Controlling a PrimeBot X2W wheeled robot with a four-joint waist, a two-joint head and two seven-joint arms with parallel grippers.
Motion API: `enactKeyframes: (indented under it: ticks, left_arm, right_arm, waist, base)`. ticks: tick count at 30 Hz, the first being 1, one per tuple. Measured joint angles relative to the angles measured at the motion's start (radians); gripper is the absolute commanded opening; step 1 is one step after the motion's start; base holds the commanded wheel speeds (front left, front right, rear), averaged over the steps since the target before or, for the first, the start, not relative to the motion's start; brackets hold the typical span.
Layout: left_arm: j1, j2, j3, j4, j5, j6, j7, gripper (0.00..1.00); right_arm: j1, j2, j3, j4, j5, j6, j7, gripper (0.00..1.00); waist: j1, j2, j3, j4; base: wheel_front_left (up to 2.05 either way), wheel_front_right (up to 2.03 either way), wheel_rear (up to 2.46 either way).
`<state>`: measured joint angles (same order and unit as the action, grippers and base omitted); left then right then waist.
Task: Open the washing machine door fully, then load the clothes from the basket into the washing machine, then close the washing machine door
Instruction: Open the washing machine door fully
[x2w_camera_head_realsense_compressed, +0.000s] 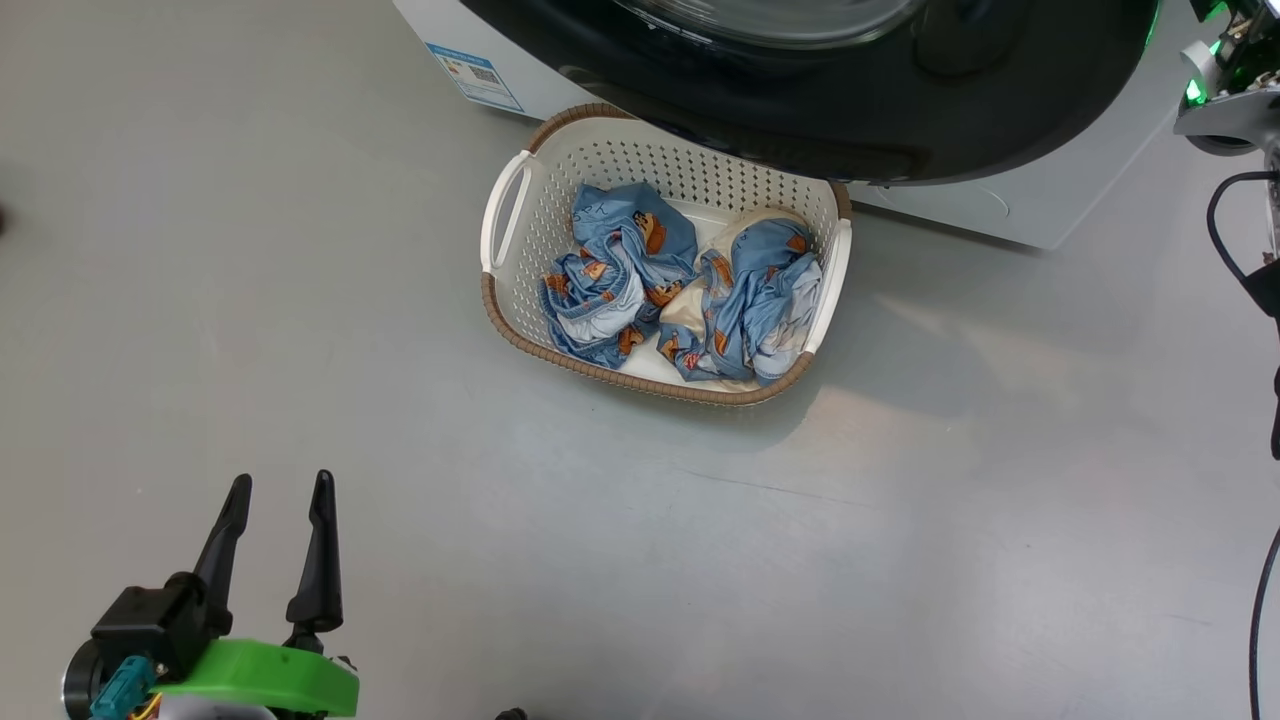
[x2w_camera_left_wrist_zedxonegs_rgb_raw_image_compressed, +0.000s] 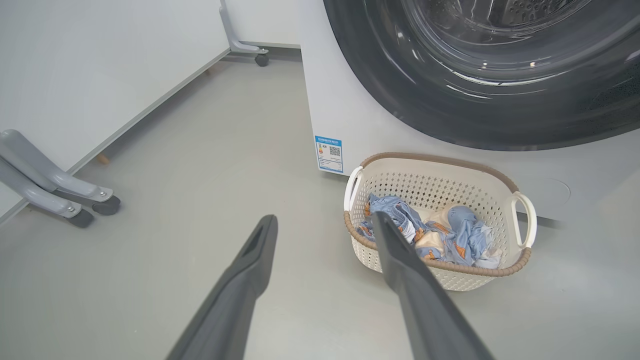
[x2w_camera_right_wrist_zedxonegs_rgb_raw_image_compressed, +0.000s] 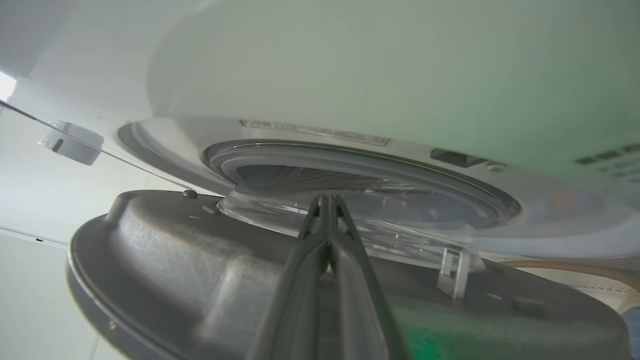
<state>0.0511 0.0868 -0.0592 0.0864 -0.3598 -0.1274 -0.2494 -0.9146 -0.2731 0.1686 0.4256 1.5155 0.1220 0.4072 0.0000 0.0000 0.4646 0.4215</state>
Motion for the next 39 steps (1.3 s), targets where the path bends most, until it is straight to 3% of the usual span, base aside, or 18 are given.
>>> enactKeyframes:
  ticks: [20, 39]
  left_arm:
    - [0.0, -0.002, 0.028, 0.0, 0.0, 0.0, 0.0, 1.0]
    - [-0.014, -0.017, 0.019, 0.028, 0.0, 0.0, 0.0, 1.0]
  right_arm:
    - [0.008, 0.081, 0.084, -0.037, 0.017, 0.0, 0.022, 0.0]
    - [0.234, 0.185, 0.305, -0.089, 0.028, 0.0, 0.106, 0.0]
  waist:
    - [0.0, 0.0, -0.022, -0.043]
    - [0.0, 0.0, -0.154, -0.117]
  base:
    - [0.0, 0.0, 0.0]
    - [0.0, 0.0, 0.0]
